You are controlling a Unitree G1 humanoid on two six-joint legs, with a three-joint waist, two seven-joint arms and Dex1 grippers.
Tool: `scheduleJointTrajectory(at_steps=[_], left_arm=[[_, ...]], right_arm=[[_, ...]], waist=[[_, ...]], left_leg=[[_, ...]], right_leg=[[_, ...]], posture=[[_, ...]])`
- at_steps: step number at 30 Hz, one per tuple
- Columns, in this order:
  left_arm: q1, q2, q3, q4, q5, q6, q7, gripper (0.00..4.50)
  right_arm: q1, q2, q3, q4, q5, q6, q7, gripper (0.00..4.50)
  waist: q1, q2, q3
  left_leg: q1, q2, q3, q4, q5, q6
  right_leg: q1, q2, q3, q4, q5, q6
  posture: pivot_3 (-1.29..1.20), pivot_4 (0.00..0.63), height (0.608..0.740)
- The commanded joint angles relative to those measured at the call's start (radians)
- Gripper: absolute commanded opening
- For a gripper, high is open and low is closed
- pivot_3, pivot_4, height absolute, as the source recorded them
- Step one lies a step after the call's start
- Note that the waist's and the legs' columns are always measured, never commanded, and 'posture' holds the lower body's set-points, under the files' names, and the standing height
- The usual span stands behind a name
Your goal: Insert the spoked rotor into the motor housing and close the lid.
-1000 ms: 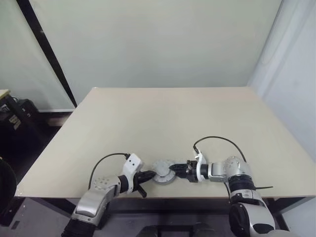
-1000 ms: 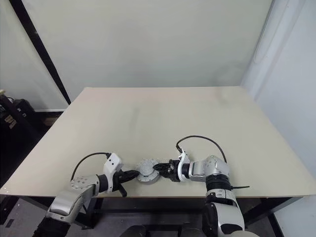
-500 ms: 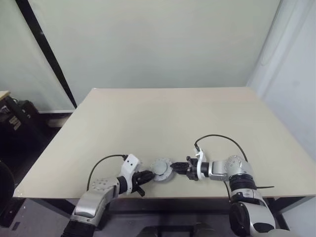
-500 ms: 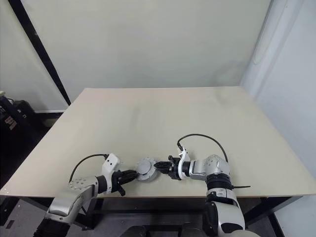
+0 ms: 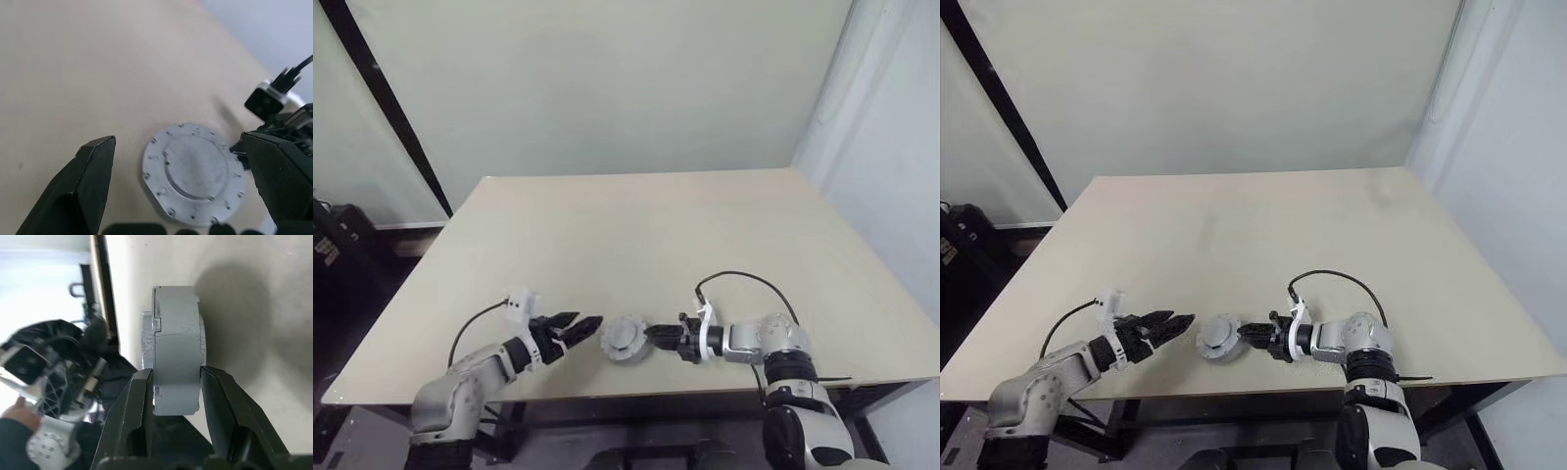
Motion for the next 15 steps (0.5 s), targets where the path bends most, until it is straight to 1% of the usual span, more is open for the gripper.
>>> scheduleJointTrajectory(at_steps=[1, 6, 15], left_arm=[[-0.002, -0.012, 0.041, -0.044, -0.074, 0.036, 0.026, 4.42], [0.014, -0.023, 0.055, -0.036, -0.105, 0.054, 0.065, 4.42], [0.012, -0.099, 0.106, -0.014, -0.219, 0.097, 0.136, 4.42]], right_arm=[[-0.017, 0.033, -0.059, -0.072, 0.099, 0.016, 0.014, 1.20], [-0.012, 0.058, -0.085, -0.108, 0.132, 0.033, 0.005, 1.20], [-0.009, 0.094, -0.098, -0.152, 0.181, 0.058, -0.008, 1.20]], waist=[[0.000, 0.000, 0.000], [0.000, 0.000, 0.000], [0.000, -0.001, 0.001]], left_leg=[[0.000, 0.000, 0.000, 0.000, 0.000, 0.000], [0.000, 0.000, 0.000, 0.000, 0.000, 0.000], [-0.001, 0.000, 0.000, -0.001, 0.000, 0.000]], right_leg=[[0.000, 0.000, 0.000, 0.000, 0.000, 0.000], [0.000, 0.000, 0.000, 0.000, 0.000, 0.000], [-0.001, 0.000, 0.000, -0.001, 0.000, 0.000]], posture=[[0.00, 0.000, 0.740], [0.00, 0.000, 0.740], [0.00, 0.000, 0.740]])
